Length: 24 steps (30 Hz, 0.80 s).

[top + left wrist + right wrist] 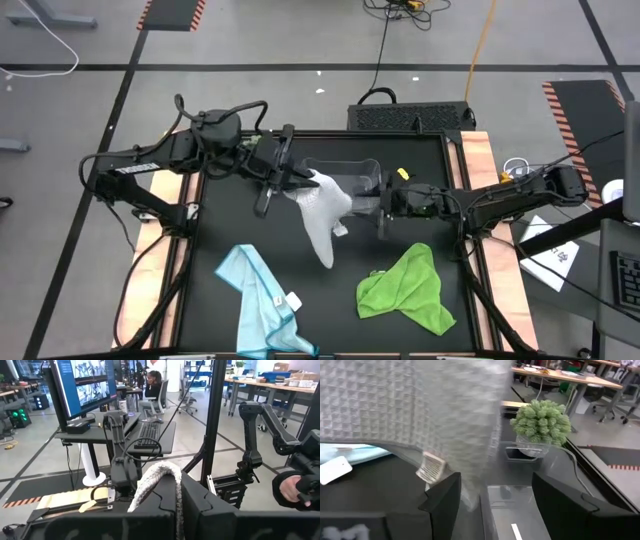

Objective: Fold microfiber towels
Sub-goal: Fold the gray towel

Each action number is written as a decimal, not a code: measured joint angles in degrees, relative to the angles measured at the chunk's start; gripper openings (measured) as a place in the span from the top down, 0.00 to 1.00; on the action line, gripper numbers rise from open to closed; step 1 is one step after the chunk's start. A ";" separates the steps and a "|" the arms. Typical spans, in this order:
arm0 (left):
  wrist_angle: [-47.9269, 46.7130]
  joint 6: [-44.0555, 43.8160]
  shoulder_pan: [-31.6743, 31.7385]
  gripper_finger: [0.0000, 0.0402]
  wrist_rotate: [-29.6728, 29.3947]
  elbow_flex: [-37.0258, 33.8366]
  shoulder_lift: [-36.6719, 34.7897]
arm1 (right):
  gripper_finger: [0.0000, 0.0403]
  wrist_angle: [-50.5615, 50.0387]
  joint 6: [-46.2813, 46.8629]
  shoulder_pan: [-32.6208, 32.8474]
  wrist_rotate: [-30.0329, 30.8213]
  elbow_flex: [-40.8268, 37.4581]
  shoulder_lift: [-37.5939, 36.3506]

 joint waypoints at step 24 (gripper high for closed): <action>3.39 0.13 -0.02 0.99 0.44 0.00 -0.02 | 0.41 4.71 1.94 -3.18 -12.98 -0.03 1.85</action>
